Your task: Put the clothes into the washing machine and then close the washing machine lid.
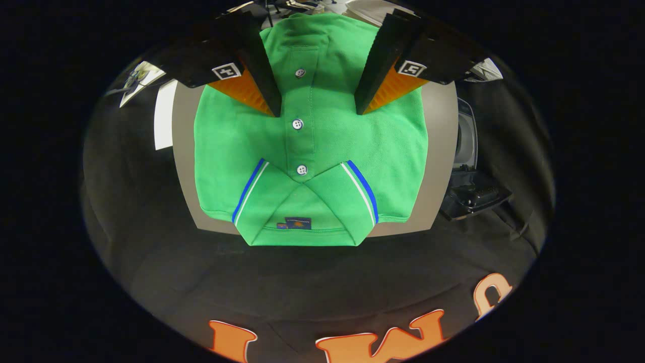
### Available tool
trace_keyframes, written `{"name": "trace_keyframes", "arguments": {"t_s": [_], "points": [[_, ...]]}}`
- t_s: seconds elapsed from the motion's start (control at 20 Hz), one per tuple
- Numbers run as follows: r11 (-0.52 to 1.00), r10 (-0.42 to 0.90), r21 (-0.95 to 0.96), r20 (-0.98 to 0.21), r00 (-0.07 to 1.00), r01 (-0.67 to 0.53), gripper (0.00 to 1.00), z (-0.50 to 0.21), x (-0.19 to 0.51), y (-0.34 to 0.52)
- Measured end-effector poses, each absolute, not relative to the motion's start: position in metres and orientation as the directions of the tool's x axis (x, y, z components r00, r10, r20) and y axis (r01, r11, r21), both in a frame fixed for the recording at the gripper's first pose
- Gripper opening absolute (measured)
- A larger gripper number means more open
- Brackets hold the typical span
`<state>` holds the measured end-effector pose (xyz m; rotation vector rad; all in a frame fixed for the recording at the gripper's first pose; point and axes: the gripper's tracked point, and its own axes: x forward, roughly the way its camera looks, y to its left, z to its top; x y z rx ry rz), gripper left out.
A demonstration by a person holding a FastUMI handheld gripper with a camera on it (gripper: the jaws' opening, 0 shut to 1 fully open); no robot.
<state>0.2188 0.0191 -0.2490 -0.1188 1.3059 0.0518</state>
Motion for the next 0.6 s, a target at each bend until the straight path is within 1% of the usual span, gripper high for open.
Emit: {"name": "trace_keyframes", "arguments": {"t_s": [0.05,0.2,0.45,0.5,0.55,0.6], "points": [[0.992,-0.032,-0.06,-0.968,0.25,-0.107,0.97,-0.25,0.218,0.018],[0.992,-0.027,-0.056,-0.969,0.244,-0.114,0.94,-0.248,0.219,0.015],[0.996,0.011,-0.013,-0.965,0.264,-0.09,0.34,-0.244,0.22,0.008],[0.998,0.016,-0.002,-0.956,0.293,-0.061,0.26,-0.243,0.223,0.006],[0.998,0.031,0.014,-0.949,0.313,-0.056,0.14,-0.246,0.22,0.009],[0.997,0.039,0.014,-0.936,0.348,-0.076,0.08,-0.242,0.222,0.007]]}}
